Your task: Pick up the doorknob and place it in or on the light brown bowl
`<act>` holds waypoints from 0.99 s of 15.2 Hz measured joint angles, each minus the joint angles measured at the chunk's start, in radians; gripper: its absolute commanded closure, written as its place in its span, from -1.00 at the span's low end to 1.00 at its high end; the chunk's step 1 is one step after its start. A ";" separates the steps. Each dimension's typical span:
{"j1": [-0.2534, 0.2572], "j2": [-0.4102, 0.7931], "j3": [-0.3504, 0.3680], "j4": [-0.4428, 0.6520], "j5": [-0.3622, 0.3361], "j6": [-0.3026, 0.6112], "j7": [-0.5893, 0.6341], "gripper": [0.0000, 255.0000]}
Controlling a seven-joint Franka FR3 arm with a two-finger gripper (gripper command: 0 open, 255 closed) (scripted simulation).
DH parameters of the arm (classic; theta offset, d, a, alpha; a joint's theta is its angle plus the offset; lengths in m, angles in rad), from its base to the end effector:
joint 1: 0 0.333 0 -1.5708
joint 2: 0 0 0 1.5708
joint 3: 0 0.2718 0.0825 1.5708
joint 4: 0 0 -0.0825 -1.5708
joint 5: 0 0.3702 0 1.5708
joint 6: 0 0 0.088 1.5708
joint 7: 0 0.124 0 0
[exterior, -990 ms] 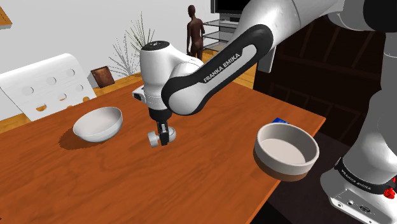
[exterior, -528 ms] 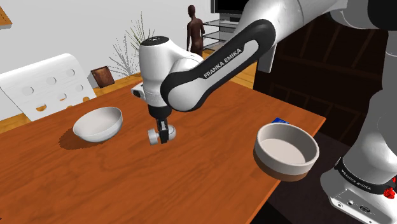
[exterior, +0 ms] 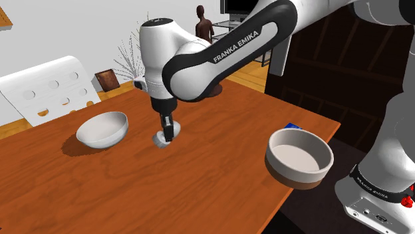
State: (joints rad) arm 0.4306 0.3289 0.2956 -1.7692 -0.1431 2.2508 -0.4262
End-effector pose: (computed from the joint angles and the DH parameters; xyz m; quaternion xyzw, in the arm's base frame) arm 0.4844 0.4078 0.3476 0.8194 0.5668 0.0854 0.0001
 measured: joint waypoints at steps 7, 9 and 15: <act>0.000 -0.029 0.007 0.060 0.015 -0.087 -0.009 1.00; -0.002 -0.038 0.008 0.075 0.019 -0.111 -0.014 1.00; -0.004 -0.056 0.011 0.130 0.029 -0.183 -0.023 1.00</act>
State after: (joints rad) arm 0.4268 0.2727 0.3064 -1.6392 -0.1139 2.0675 -0.4489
